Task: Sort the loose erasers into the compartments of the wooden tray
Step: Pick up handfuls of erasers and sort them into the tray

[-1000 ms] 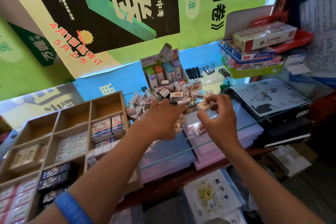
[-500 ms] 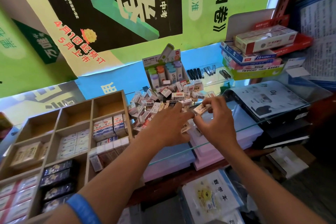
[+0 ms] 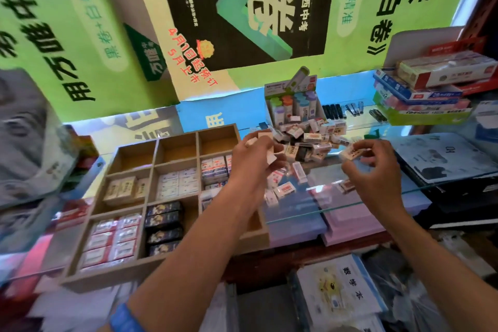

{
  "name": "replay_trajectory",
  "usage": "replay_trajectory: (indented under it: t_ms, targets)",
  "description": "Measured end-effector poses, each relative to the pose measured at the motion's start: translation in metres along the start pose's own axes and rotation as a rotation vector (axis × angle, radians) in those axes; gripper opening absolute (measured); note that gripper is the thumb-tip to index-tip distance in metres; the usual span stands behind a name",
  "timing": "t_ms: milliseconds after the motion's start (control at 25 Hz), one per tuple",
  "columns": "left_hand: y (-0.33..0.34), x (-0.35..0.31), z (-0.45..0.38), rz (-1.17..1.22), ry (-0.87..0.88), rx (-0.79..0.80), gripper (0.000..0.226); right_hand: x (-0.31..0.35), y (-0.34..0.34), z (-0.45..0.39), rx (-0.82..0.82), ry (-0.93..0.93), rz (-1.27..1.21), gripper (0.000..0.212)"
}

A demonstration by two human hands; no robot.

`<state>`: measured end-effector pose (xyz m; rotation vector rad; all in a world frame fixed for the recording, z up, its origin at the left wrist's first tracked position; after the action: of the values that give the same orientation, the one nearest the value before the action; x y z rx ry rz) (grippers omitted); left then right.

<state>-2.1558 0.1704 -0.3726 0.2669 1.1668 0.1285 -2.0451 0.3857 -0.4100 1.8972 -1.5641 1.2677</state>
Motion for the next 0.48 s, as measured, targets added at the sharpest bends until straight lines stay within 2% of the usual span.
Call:
replay_trajectory:
  t_ms: [80,160,240,320,480]
  targets:
    - [-0.038,-0.014,0.002,0.062,-0.008,-0.008,0.018,0.037,0.011,0.012,0.011,-0.079,-0.043,0.031]
    - [-0.082,-0.031,0.002,0.084,0.035,-0.037,0.020,0.084,0.039,0.032,0.113,-0.191,-0.086,0.029]
    - [-0.133,-0.050,0.001,0.077,0.130,-0.089,0.022,0.130,0.075,0.059,0.256,-0.244,-0.134,0.032]
    - [-0.186,-0.072,-0.003,0.055,0.238,-0.150,0.022,0.171,0.114,0.090,0.426,-0.201,-0.183,0.039]
    - [-0.291,-0.089,-0.022,-0.040,0.290,-0.329,0.014,0.230,0.200,0.145,0.701,-0.294,-0.098,0.041]
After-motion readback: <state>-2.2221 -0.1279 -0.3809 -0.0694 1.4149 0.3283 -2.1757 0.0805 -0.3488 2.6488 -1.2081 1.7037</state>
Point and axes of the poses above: each hand's wrist, its own z-axis away from the middle knuckle, its own y-axis out of the palm, x = y × z, the point moved 7 cm from there along -z, towards the middle knuckle, and after that the axes turned 13 degrees about -x, right-handed, at the moved point
